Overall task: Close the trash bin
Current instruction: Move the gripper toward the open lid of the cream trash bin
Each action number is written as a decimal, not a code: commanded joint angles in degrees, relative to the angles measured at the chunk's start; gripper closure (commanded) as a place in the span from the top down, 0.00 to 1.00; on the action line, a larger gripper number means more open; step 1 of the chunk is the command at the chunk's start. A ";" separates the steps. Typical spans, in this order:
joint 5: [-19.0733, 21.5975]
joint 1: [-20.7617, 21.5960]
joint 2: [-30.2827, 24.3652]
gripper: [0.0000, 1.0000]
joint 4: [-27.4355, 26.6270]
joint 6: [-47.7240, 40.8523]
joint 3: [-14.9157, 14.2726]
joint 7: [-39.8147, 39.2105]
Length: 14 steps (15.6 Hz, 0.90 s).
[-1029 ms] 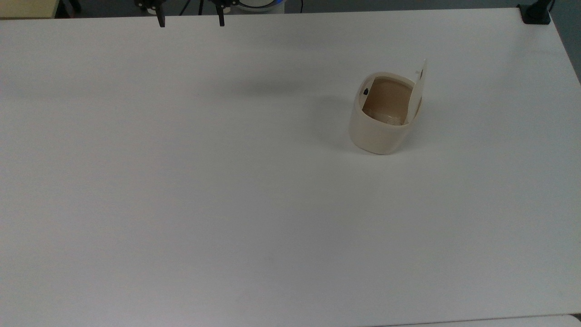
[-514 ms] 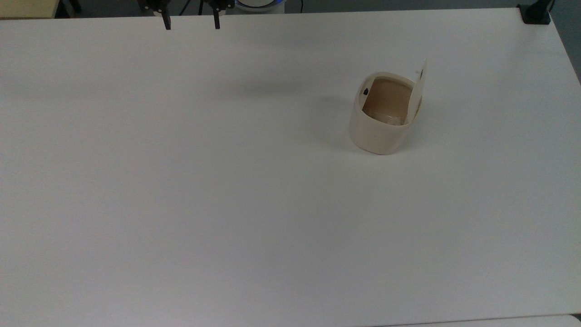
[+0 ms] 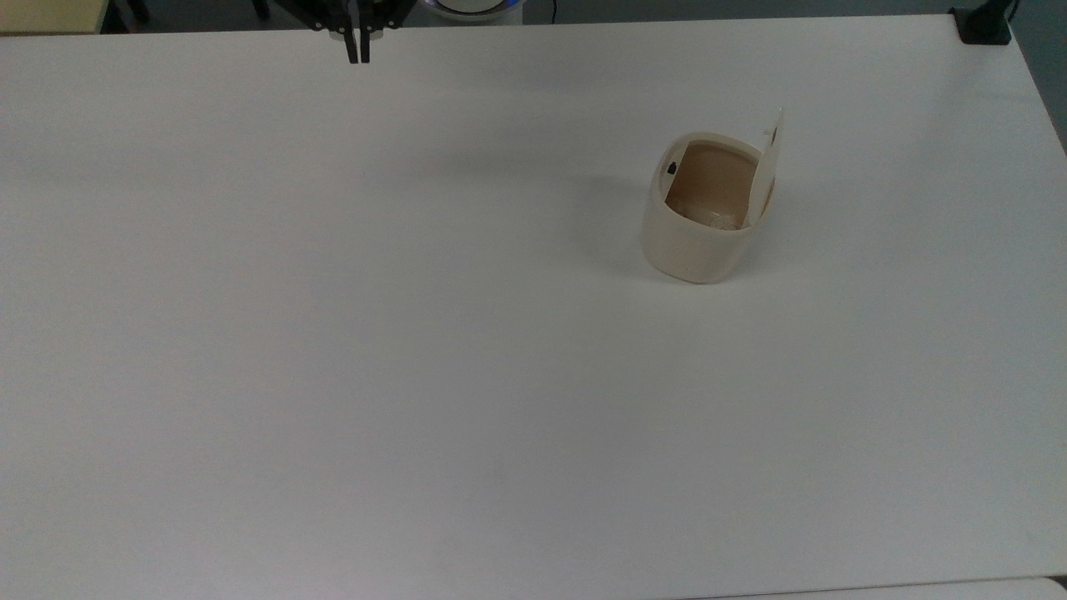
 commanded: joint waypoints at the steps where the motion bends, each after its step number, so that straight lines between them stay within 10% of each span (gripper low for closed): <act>1: 0.40 1.66 1.09 0.07 -0.32 1.63 1.36 -2.99; 14: 5.06 23.19 4.43 0.00 -0.23 18.22 1.90 -1.58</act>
